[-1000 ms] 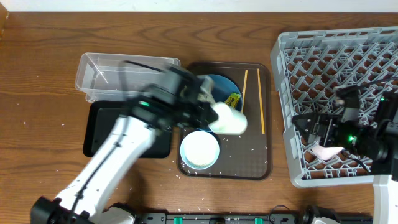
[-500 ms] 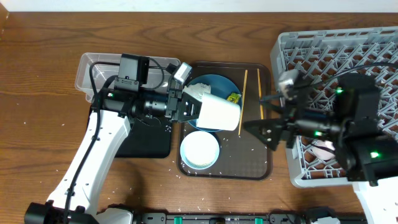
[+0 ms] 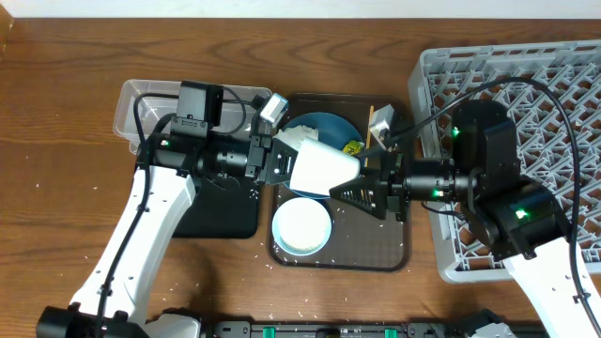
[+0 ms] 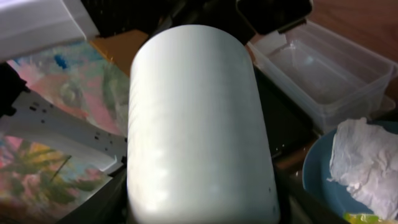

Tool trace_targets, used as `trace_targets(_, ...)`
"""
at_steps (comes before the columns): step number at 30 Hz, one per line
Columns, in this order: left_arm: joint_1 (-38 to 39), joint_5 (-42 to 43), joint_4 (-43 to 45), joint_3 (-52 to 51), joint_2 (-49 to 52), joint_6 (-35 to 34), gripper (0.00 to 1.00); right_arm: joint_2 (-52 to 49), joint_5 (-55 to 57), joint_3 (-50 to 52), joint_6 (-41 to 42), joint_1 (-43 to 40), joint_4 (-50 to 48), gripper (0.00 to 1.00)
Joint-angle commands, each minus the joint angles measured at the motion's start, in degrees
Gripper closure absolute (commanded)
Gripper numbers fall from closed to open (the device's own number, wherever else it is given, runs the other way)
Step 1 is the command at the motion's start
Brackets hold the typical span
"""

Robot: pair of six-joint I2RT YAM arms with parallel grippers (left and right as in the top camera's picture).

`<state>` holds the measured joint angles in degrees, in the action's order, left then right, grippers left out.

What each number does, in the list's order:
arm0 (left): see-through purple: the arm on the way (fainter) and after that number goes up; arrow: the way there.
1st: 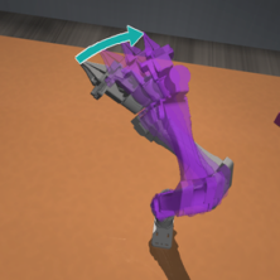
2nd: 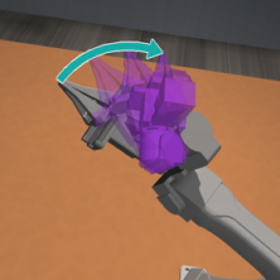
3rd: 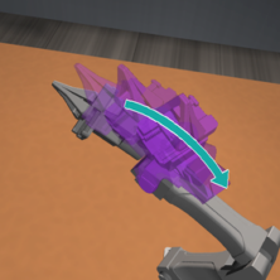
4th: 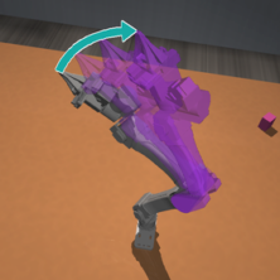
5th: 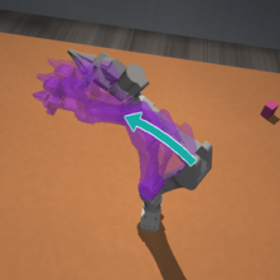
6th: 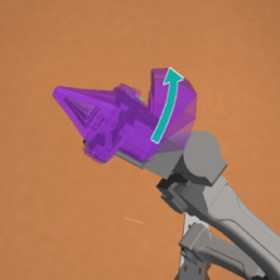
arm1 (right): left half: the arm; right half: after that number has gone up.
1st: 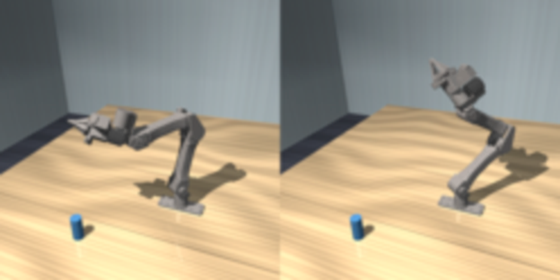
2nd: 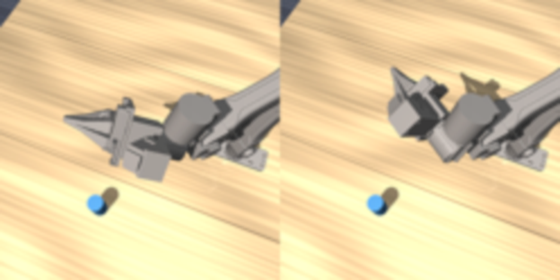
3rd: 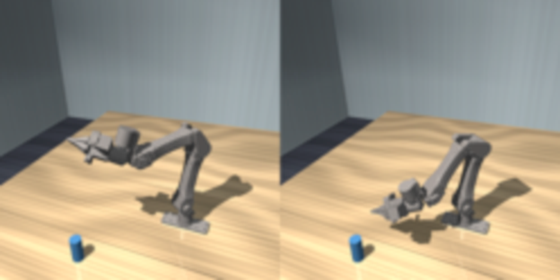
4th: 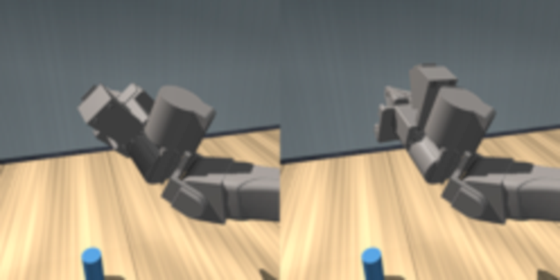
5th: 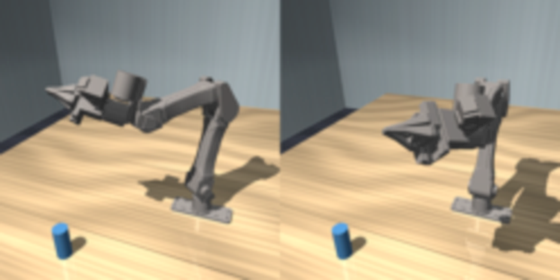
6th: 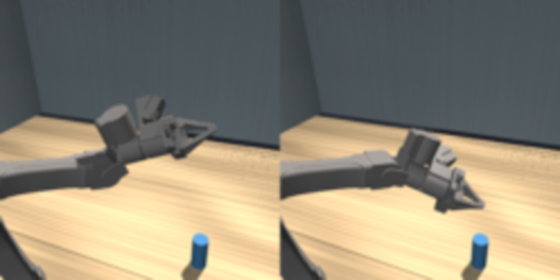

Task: Sort waste into correct bins and load items into the dishwasher rack
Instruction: 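Place the white cup into the dish rack with the right gripper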

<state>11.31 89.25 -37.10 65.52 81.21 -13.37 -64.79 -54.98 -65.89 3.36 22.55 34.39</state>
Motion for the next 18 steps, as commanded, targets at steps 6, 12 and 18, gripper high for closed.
trace_targets(6,0.4,-4.8,-0.2,0.9,-0.4,0.7,0.27,3.9,5.4,-0.8,0.5,-1.6,3.0,0.55)
trace_targets(12,0.4,-23.8,-3.8,0.9,-0.4,0.7,0.21,12.9,27.6,-0.8,5.4,-10.9,15.0,0.55)
trace_targets(18,0.4,-28.4,-6.8,0.9,-0.4,0.7,0.21,18.5,56.4,-0.8,16.9,-26.6,28.3,0.58)
